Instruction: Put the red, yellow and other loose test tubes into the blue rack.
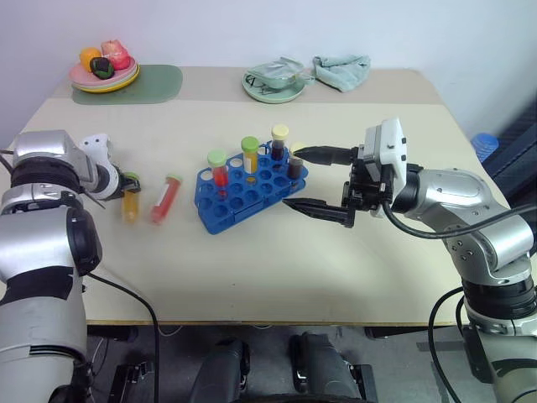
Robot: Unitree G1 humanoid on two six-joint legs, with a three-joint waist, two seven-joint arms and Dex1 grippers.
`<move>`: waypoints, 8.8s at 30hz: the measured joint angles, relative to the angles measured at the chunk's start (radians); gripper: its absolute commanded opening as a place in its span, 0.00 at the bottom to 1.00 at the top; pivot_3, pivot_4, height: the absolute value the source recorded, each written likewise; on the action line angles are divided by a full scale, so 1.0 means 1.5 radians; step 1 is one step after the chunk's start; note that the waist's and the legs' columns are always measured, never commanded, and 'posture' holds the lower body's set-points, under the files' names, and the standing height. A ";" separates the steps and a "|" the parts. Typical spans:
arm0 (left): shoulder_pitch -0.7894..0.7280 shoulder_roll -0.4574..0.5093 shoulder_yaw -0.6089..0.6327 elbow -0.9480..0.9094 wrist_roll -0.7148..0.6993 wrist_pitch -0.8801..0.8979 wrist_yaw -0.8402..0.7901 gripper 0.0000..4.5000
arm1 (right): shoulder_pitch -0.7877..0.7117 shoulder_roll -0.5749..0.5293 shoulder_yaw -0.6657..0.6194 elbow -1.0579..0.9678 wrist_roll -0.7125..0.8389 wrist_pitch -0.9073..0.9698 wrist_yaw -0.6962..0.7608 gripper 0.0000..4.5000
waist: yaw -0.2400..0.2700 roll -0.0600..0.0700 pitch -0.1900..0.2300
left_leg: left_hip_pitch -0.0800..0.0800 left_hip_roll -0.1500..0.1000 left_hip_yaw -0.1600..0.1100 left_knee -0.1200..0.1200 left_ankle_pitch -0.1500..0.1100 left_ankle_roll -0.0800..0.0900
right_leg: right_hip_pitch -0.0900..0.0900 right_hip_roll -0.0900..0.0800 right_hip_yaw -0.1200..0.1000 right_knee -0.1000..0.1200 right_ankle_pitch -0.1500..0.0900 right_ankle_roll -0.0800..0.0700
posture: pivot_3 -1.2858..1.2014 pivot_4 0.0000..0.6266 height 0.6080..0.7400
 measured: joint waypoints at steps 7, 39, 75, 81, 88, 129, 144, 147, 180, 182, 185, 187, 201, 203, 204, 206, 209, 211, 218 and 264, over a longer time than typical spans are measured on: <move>0.158 0.010 0.125 -0.491 -0.214 0.038 -0.169 0.18 | 0.006 -0.002 -0.017 -0.001 0.003 0.002 -0.013 0.91 | 0.000 0.001 0.000 | 0.000 0.000 0.000 0.000 0.000 0.001 | 0.000 -0.001 0.000 -0.001 0.000 0.000 | 0.52 0.24 1.00; 0.382 -0.395 -0.148 -0.453 -0.058 -0.871 -0.212 0.18 | 0.278 -0.045 -0.218 -0.223 0.052 0.062 -0.224 0.91 | 0.003 0.001 -0.001 | 0.002 0.000 0.000 0.001 -0.002 0.003 | 0.003 0.000 0.000 -0.002 0.000 0.001 | 0.52 0.24 1.00; 0.416 -0.420 -0.146 -0.412 -0.036 -0.951 -0.090 0.18 | 0.291 -0.131 -0.284 -0.229 0.170 0.117 -0.249 0.91 | 0.004 0.003 -0.002 | 0.011 0.001 0.000 0.000 -0.004 0.008 | 0.013 0.000 0.000 -0.005 0.000 0.001 | 0.52 0.24 1.00; 0.433 -0.431 -0.139 -0.374 -0.072 -0.962 -0.151 0.18 | 0.323 -0.126 -0.291 -0.235 0.173 0.115 -0.254 0.91 | 0.005 0.003 -0.002 | 0.011 0.001 0.000 0.000 -0.004 0.008 | 0.014 0.000 0.000 -0.005 0.000 0.001 | 0.52 0.24 1.00; 0.416 -0.437 -0.129 -0.301 -0.069 -1.023 -0.167 0.18 | 0.402 -0.112 -0.333 -0.241 0.191 0.112 -0.256 0.91 | 0.008 0.004 -0.003 | 0.011 0.001 0.000 -0.001 -0.005 0.008 | 0.014 0.000 0.000 -0.006 0.000 0.001 | 0.52 0.24 1.00; 0.173 -0.004 -0.009 -0.486 -0.237 0.038 0.133 0.93 | 0.306 -0.043 -0.145 -0.057 0.064 -0.039 -0.127 0.91 | 0.011 0.002 -0.002 | 0.010 0.000 0.000 -0.008 -0.001 0.003 | 0.012 0.002 0.001 -0.012 0.001 0.002 | 0.52 0.24 1.00; 0.125 0.033 -0.242 -0.441 -0.199 0.233 -0.062 0.93 | 0.264 0.003 -0.100 -0.031 0.037 -0.051 -0.132 0.91 | 0.016 0.002 -0.002 | 0.007 0.000 0.000 -0.007 -0.001 0.002 | 0.009 0.001 0.001 -0.012 0.001 0.002 | 0.52 0.24 1.00; 0.089 -0.024 -0.244 -0.365 -0.170 0.255 -0.034 0.93 | 0.276 -0.009 -0.100 -0.044 0.037 -0.047 -0.123 0.91 | 0.019 0.002 -0.002 | 0.006 0.000 -0.001 -0.007 -0.001 0.002 | 0.009 0.001 0.001 -0.012 0.001 0.002 | 0.52 0.24 1.00; -0.062 -0.153 -0.279 0.069 0.099 -0.024 -0.088 0.20 | 0.312 -0.059 -0.097 -0.080 -0.020 -0.106 -0.034 0.91 | 0.017 0.002 -0.002 | 0.003 -0.001 0.000 -0.002 -0.001 0.002 | 0.006 0.001 0.001 -0.007 0.001 0.002 | 0.52 0.24 1.00; -0.062 -0.152 -0.274 0.069 0.100 -0.019 -0.094 0.20 | 0.312 -0.060 -0.097 -0.086 -0.019 -0.102 -0.039 0.91 | 0.016 0.002 -0.002 | 0.003 -0.001 0.000 -0.002 -0.001 0.002 | 0.006 0.001 0.001 -0.006 0.001 0.002 | 0.52 0.24 1.00; -0.065 -0.132 -0.254 0.053 0.087 0.031 -0.143 0.20 | 0.311 -0.061 -0.100 -0.091 -0.017 -0.097 -0.042 0.91 | 0.014 0.002 -0.002 | 0.003 0.000 0.000 -0.002 -0.001 0.002 | 0.005 0.001 0.001 -0.004 0.001 0.002 | 0.52 0.24 1.00; -0.061 -0.106 -0.229 -0.009 0.060 0.072 -0.176 0.20 | 0.311 -0.062 -0.103 -0.091 -0.015 -0.093 -0.042 0.91 | 0.014 0.001 -0.001 | 0.001 0.000 0.000 -0.001 -0.001 0.002 | 0.003 0.001 0.001 -0.004 0.001 0.002 | 0.52 0.24 1.00; 0.318 -0.176 0.058 -0.860 -0.200 -0.073 -0.202 0.20 | 0.274 -0.065 -0.113 -0.052 -0.012 -0.084 -0.014 0.91 | 0.017 0.002 -0.002 | 0.002 0.000 0.000 0.001 -0.001 0.002 | 0.004 0.000 0.002 -0.003 0.001 0.002 | 0.52 0.24 1.00; 0.356 -0.203 0.054 -0.865 -0.224 -0.106 -0.210 0.20 | 0.274 -0.068 -0.114 -0.053 -0.012 -0.082 -0.015 0.91 | 0.016 0.002 -0.002 | 0.002 0.000 0.000 0.001 -0.001 0.002 | 0.004 0.000 0.002 -0.003 0.001 0.002 | 0.52 0.24 1.00; 0.374 -0.220 0.050 -0.870 -0.223 -0.149 -0.208 0.20 | 0.278 -0.071 -0.117 -0.055 -0.011 -0.078 -0.016 0.91 | 0.016 0.002 -0.002 | 0.002 0.000 0.000 0.001 -0.001 0.002 | 0.004 0.000 0.002 -0.003 0.001 0.002 | 0.52 0.24 1.00; 0.405 -0.258 0.039 -0.877 -0.215 -0.258 -0.200 0.20 | 0.287 -0.075 -0.130 -0.064 -0.010 -0.070 -0.020 0.91 | 0.017 0.002 -0.002 | 0.002 0.000 0.000 0.001 -0.001 0.002 | 0.004 0.000 0.002 -0.003 0.001 0.002 | 0.52 0.24 1.00; 0.428 -0.317 0.006 -0.831 -0.173 -0.460 -0.192 0.20 | 0.312 -0.081 -0.151 -0.083 0.001 -0.055 -0.030 0.91 | 0.019 0.003 -0.003 | 0.002 0.000 0.000 0.001 -0.001 0.002 | 0.005 0.000 0.001 -0.004 0.001 0.002 | 0.52 0.24 1.00; 0.445 -0.335 -0.029 -0.764 -0.124 -0.597 -0.190 0.20 | 0.331 -0.083 -0.165 -0.101 0.005 -0.048 -0.039 0.91 | 0.019 0.003 -0.002 | 0.003 0.000 0.000 0.001 -0.002 0.003 | 0.006 0.000 0.001 -0.005 0.001 0.002 | 0.52 0.24 1.00; 0.457 -0.351 -0.105 -0.611 -0.075 -0.813 -0.228 0.20 | 0.368 -0.091 -0.212 -0.140 0.027 -0.022 -0.064 0.91 | 0.016 0.003 -0.002 | 0.003 0.000 0.000 0.001 -0.002 0.003 | 0.006 0.000 0.001 -0.004 0.001 0.002 | 0.52 0.24 1.00; 0.573 -0.375 -0.194 -0.468 -0.007 -1.054 -0.185 0.20 | 0.465 -0.137 -0.366 -0.225 0.141 0.054 -0.098 0.91 | 0.018 0.009 -0.010 | 0.023 0.001 0.000 -0.009 -0.006 0.010 | 0.027 0.000 0.001 -0.015 0.001 0.002 | 0.52 0.24 1.00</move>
